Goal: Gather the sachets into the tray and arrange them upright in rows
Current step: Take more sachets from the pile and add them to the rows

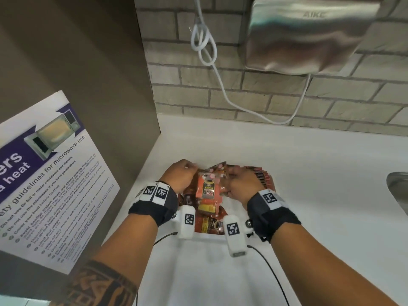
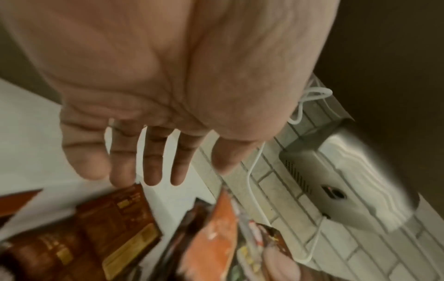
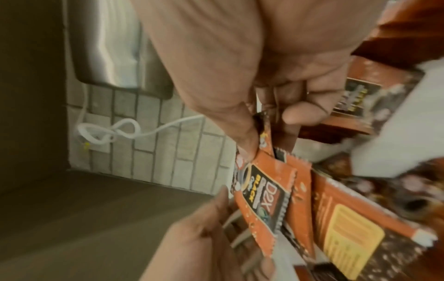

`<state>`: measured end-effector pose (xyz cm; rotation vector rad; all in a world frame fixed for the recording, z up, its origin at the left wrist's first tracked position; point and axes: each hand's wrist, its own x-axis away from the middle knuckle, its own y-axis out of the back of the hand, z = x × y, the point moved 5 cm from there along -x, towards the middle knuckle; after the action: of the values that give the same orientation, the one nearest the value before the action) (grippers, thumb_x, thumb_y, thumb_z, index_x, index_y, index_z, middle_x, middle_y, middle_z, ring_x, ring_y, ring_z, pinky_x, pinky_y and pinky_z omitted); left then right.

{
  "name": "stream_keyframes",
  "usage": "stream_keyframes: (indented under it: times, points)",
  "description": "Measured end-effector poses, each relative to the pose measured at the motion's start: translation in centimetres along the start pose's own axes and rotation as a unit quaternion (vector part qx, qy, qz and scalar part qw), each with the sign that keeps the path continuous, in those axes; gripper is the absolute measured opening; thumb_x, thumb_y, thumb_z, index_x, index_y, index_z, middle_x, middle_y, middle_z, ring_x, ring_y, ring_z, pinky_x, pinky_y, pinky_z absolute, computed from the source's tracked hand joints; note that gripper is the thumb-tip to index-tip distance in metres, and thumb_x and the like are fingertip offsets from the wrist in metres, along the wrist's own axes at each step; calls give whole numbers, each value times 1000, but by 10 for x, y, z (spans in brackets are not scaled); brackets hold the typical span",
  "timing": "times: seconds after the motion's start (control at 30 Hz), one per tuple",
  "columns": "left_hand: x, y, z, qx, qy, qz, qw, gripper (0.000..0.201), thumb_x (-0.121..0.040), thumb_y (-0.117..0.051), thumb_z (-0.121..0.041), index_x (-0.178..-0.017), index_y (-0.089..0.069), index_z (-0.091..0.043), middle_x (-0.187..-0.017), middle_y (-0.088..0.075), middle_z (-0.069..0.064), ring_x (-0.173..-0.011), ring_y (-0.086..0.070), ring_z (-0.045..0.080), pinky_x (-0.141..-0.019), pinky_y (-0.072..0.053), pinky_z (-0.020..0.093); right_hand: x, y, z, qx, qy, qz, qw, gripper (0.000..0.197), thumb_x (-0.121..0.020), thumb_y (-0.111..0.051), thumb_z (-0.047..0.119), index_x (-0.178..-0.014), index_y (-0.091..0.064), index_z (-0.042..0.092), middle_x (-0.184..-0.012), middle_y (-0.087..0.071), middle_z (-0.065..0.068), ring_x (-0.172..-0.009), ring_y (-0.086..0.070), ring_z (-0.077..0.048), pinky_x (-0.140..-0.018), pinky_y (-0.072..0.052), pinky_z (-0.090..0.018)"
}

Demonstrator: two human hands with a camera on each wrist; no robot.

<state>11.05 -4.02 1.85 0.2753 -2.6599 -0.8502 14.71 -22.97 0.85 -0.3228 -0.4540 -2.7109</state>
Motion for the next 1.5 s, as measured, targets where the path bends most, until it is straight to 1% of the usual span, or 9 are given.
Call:
stream_keyframes:
  times: [0.17,0.33,0.4,0.53,0.73,0.9,1.3,1.4,1.5]
  points:
    - [-2,-10,7,-80,-26,-6,996,31,-104,-40,-22,-120,-66,-12,-124,-66,6,-111,-60,23,-94,-47,31,-1,-11,-25,-5,-34,16,999,64,-84,-80,20,-139,-51,2,-121,-65,-17,-66,-60,-12,-43,-46,-19]
    - [1,-9,-2,-52,-45,-20,997,37,-106,-39,-35,-121,-63,-13,-122,-66,6,-110,-61,24,-97,-47,36,-4,4,-16,-32,-14,-1,999,60,-80,-82,28,-131,-57,9,-107,-71,-8,-75,-66,-13,-62,-53,-28]
    - [0,-12,-4,65,-28,1,997,33,-104,-43,-45,-119,-59,-21,-119,-66,5,-106,-63,24,-96,-51,38,-2,11,-5,-73,-3,3,997,38,-83,-80,25,-116,-62,17,-96,-72,-6,-60,-62,-7,-53,-49,-23]
    - [9,-26,-15,325,54,115,937,52,-96,-49,-62,-130,-52,-23,-124,-67,13,-109,-68,33,-88,-57,58,-8,22,6,-167,3,-18,986,41,-82,-81,21,-118,-64,10,-92,-76,-8,-69,-59,-20,-47,-43,-24]
    - [30,-38,-45,451,38,290,843,61,-94,-48,-56,-139,-50,-14,-126,-63,25,-114,-62,45,-74,-61,50,-5,33,14,-197,11,-26,980,46,-78,-82,29,-118,-63,15,-95,-76,-9,-74,-64,-21,-55,-48,-26]
    - [15,-39,-51,442,-15,187,877,45,-102,-53,-17,-145,-40,-23,-116,-60,25,-81,-69,39,-60,-61,49,1,36,16,-84,12,13,996,19,-90,-71,29,-106,-68,19,-98,-76,-10,-76,-68,-22,-56,-44,-26]
    - [10,-33,-41,357,-49,86,929,37,-99,-60,-10,-132,-48,-20,-115,-65,22,-84,-70,30,-70,-60,43,14,44,20,6,66,-6,998,37,-88,-72,40,-117,-60,21,-96,-74,1,-87,-73,-14,-73,-56,-35]
    - [10,-35,-41,357,-65,64,930,41,-94,-68,-10,-129,-49,-22,-121,-66,21,-100,-70,35,-82,-60,49,16,42,19,33,80,-29,996,50,-71,-74,59,-109,-57,32,-85,-75,5,-80,-74,-12,-83,-57,-46]
    - [13,-40,-44,359,-85,60,928,46,-89,-74,-10,-126,-52,-28,-121,-67,20,-109,-67,39,-89,-56,58,19,38,20,20,85,-34,996,55,-69,-84,48,-113,-60,27,-81,-74,3,-77,-74,-18,-79,-59,-47]
